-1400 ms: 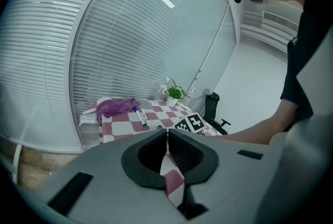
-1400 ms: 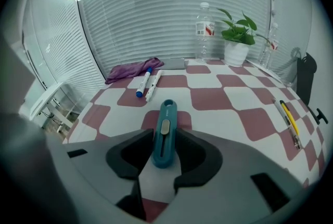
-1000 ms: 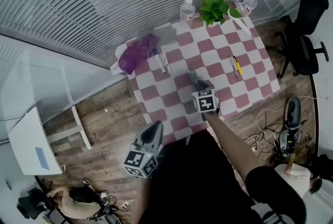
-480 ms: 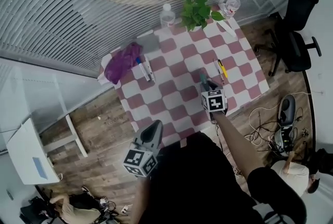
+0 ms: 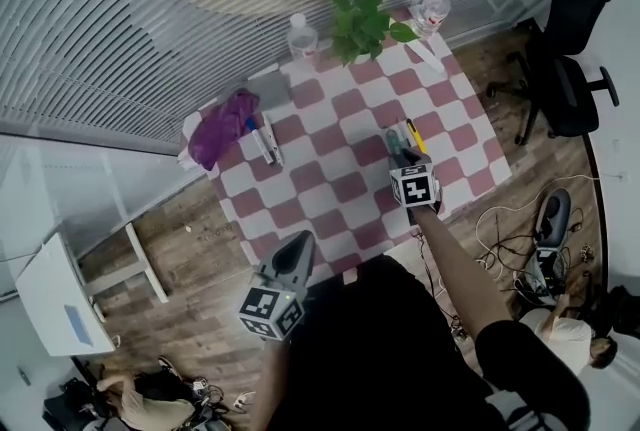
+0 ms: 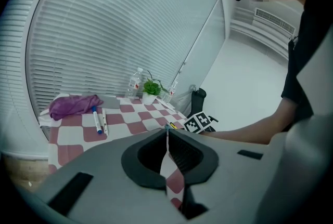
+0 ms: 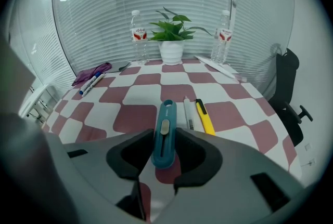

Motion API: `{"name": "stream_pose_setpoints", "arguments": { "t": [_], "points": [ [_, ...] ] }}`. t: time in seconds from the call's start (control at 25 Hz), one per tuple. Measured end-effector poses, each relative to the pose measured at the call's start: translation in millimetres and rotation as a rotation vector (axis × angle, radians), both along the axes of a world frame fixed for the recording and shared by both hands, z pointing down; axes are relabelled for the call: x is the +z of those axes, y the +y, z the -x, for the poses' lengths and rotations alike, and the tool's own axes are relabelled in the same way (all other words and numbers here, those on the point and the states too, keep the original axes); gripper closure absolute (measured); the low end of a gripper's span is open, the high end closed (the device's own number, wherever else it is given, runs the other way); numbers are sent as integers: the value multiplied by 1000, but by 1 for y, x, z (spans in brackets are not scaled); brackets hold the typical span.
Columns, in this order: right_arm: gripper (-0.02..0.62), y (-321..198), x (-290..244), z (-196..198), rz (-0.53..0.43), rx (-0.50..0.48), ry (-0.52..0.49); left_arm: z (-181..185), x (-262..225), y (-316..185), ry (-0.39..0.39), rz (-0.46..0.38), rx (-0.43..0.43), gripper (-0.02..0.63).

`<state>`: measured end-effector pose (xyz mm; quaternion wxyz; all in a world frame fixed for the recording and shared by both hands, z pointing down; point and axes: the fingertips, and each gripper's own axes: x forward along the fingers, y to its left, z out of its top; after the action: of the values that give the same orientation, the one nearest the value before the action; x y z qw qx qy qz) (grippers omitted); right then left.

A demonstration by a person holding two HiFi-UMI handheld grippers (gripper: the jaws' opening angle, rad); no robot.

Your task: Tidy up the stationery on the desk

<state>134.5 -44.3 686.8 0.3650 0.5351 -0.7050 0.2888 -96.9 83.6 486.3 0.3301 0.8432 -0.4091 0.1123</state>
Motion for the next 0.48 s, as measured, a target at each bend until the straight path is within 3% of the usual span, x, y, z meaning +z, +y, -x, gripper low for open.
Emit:
{"name": "stream_pose_setpoints", "arguments": {
  "t": [0.48],
  "points": [
    [442,-10,7,-7,1,-41,1,-23,-1,-8,-19,8,-22,572]
  ]
}}
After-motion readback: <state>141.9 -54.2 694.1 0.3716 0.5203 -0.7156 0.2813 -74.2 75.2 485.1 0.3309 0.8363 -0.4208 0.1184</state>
